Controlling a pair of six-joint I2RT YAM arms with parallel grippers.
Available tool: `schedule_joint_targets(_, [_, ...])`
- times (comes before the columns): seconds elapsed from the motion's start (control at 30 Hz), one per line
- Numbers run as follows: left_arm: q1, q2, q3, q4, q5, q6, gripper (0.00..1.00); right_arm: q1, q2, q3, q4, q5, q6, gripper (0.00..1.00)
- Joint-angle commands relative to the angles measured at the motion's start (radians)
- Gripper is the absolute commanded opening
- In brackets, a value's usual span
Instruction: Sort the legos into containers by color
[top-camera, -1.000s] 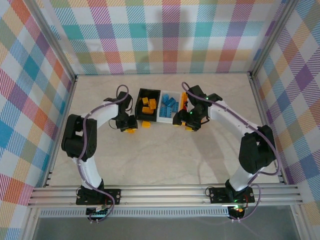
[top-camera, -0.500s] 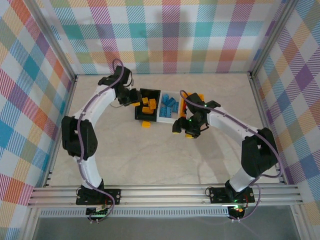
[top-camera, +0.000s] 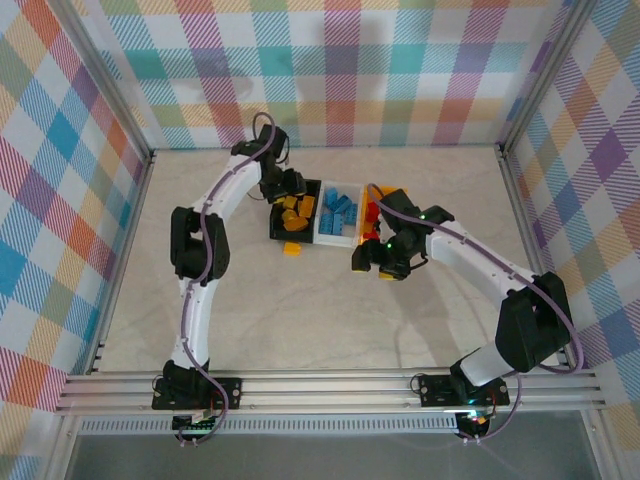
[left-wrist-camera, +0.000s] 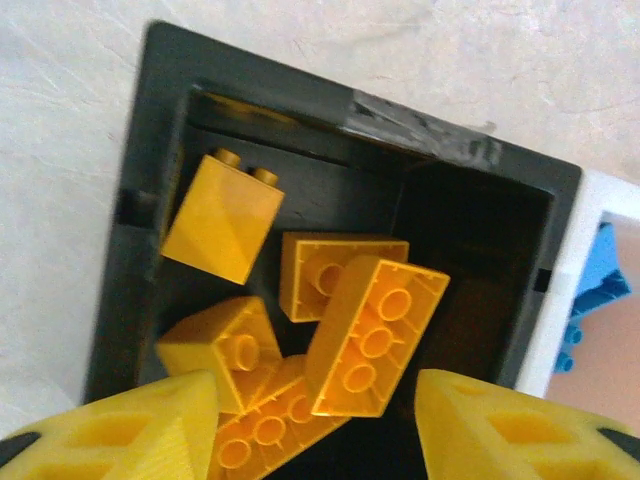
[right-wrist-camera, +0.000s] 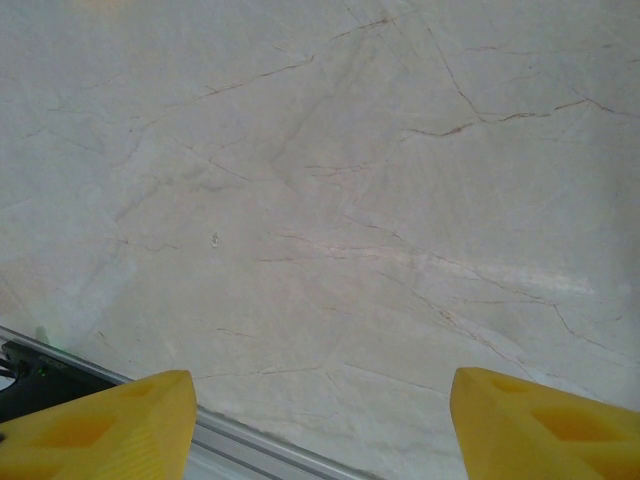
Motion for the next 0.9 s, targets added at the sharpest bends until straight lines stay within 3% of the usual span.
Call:
schedule_joint_targets(0.0, [-0.011, -0.077, -0.027, -0.054, -0.006, 0.024, 0.6, 0.005, 0.014, -0.014, 0.007, -0.024, -0.007, 0.69])
schedule_joint_targets(0.1, [-0.025, -0.181, -0.15, -0.047, -0.022, 0.061, 0.63, 0.005, 0.013, -0.028, 0.037, -0.044, 0.014, 0.69])
schedule_joint_targets(0.27, [-0.061, -0.422, -0.501, 0.033, -0.048, 0.091, 0.66, 0.005, 0.005, -0.054, 0.082, -0.063, 0.04, 0.69])
schedule_joint_targets(0.47, [-0.117, -0.652, -0.895, 0.216, 0.005, 0.111, 0.74, 0.011, -0.002, -0.085, 0.133, -0.077, 0.054, 0.69])
schedule_joint_targets(0.63, [-0.156, -0.666, -1.038, 0.341, -0.071, 0.132, 0.82, 0.028, 0.011, -0.078, 0.143, -0.077, 0.066, 0.69])
schedule_joint_targets(0.87, [-0.16, -0.575, -1.064, 0.46, -0.132, 0.133, 0.9, 0.04, 0.024, -0.013, 0.071, -0.056, 0.04, 0.69])
